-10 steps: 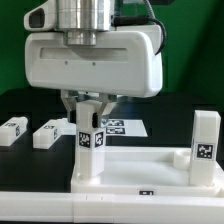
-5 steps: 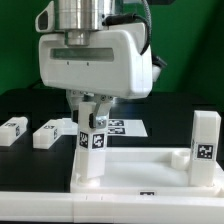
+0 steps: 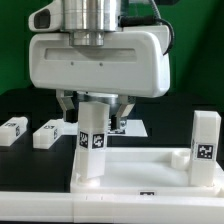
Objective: Assemble desk
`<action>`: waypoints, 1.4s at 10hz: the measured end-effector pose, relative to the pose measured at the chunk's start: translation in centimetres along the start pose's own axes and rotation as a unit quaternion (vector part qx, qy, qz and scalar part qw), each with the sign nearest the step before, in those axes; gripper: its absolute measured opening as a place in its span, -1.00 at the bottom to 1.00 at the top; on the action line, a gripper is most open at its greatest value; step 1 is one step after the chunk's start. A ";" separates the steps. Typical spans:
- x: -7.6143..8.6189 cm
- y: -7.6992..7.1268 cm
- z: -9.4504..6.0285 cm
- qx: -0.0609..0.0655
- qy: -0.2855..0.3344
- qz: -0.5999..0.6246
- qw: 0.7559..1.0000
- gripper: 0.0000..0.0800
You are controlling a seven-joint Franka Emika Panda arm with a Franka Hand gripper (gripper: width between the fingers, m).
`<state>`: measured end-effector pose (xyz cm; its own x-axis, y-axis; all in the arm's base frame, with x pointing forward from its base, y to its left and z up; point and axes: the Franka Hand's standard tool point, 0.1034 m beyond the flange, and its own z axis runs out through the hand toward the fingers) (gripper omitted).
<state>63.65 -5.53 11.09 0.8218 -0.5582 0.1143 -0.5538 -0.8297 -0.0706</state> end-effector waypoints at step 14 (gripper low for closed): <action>-0.5 0.2 0.4 -0.001 0.003 -0.456 0.890 -0.29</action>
Offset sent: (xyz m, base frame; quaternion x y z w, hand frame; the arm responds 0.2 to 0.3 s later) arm -0.0087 0.0070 0.0015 -0.0058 0.0147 -0.2684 0.9632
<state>63.13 -5.44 10.62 0.9293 0.3463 0.1286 0.3419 -0.9381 0.0559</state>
